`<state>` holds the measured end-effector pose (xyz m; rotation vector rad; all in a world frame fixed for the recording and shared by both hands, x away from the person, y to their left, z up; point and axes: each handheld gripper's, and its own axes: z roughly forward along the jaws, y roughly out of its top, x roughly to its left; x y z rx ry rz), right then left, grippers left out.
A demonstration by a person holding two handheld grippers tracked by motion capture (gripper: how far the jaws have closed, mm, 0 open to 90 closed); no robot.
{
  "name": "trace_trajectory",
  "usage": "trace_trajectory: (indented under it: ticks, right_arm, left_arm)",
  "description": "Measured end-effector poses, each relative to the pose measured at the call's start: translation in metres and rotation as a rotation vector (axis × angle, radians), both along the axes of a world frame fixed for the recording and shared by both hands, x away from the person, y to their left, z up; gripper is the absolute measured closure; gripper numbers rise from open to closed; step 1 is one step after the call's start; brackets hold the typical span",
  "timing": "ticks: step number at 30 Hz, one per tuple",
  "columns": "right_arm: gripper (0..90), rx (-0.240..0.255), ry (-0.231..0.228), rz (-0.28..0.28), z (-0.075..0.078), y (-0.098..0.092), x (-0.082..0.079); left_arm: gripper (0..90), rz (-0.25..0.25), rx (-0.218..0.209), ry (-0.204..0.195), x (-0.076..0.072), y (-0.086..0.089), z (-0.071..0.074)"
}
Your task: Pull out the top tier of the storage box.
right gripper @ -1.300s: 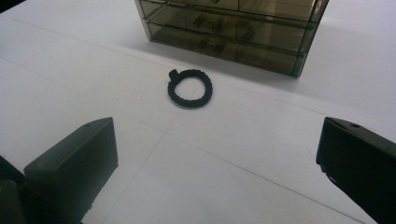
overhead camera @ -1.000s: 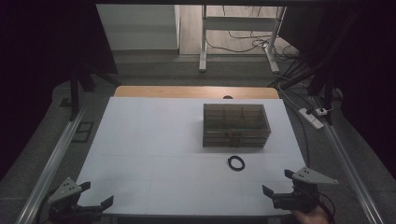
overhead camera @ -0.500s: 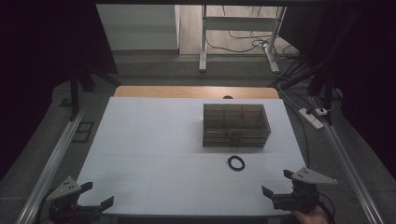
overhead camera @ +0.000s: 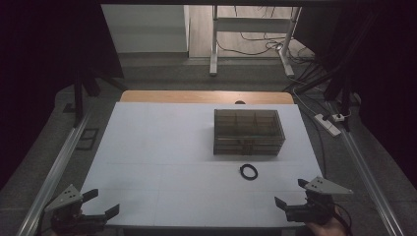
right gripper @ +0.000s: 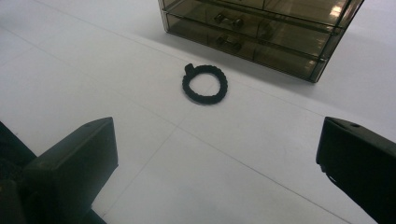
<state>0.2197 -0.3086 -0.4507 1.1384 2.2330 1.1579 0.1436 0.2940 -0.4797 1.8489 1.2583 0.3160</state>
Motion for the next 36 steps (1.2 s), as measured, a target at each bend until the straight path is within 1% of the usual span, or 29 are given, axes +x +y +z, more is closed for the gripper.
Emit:
trace_trajectory:
  ticks: [2,3,7,10,12,15,18,19,21,23,28,31,32,33,36]
  right_arm:
    - [0.0,-0.008,-0.005,0.003,0.001,0.001,0.0]
    - [0.0,-0.007,-0.009,0.006,0.001,0.002,0.0]
    - [0.0,-0.003,-0.022,0.012,0.003,0.004,-0.001]
    - [0.0,-0.003,-0.023,0.022,0.003,0.007,0.0]
    - [0.0,-0.005,-0.027,0.027,0.004,0.009,0.0]
    - [0.0,0.0,-0.036,0.031,0.006,0.01,0.0]
    - [0.0,0.004,-0.035,0.039,0.007,0.011,0.001]
    - [0.0,0.003,-0.022,0.059,0.007,0.013,0.002]
    - [0.0,0.016,-0.018,0.076,0.006,0.015,0.003]
    - [0.0,0.012,-0.017,0.077,0.007,0.017,0.003]
    - [0.0,0.011,-0.032,0.068,0.009,0.02,0.006]
    - [0.0,0.02,-0.04,0.068,0.01,0.021,0.008]
    - [0.0,0.017,-0.035,0.071,0.01,0.022,0.008]
    - [0.0,0.0,-0.029,0.072,0.01,0.023,0.009]
    - [0.0,-0.008,-0.019,0.073,0.009,0.025,0.009]
  left_arm:
    - [2.2,-0.004,0.004,0.001,0.0,-0.001,0.0]
    - [2.3,-0.016,0.009,0.003,0.001,-0.001,0.0]
    - [2.7,-0.029,0.003,0.004,0.001,-0.002,0.0]
    - [2.7,-0.031,-0.009,0.008,0.001,0.0,-0.001]
    - [2.7,-0.024,-0.034,0.014,0.002,0.002,-0.001]
    - [2.7,-0.024,-0.044,0.014,0.002,0.003,-0.001]
    - [3.0,-0.027,-0.042,0.015,0.002,0.003,-0.001]
    - [3.2,-0.029,-0.039,0.013,0.002,0.003,-0.001]
    - [3.3,-0.035,-0.034,0.01,0.001,0.002,-0.001]
    - [3.4,-0.038,-0.034,0.01,0.001,0.002,-0.001]
    - [3.5,-0.04,-0.038,0.011,0.001,0.002,-0.001]
    - [3.9,-0.043,-0.031,0.01,0.001,0.001,-0.001]
    - [4.0,-0.047,-0.025,0.007,0.001,0.001,-0.001]
    - [4.1,-0.05,-0.017,0.004,0.001,0.0,-0.001]
    - [4.1,-0.053,-0.01,0.003,0.001,-0.001,0.0]
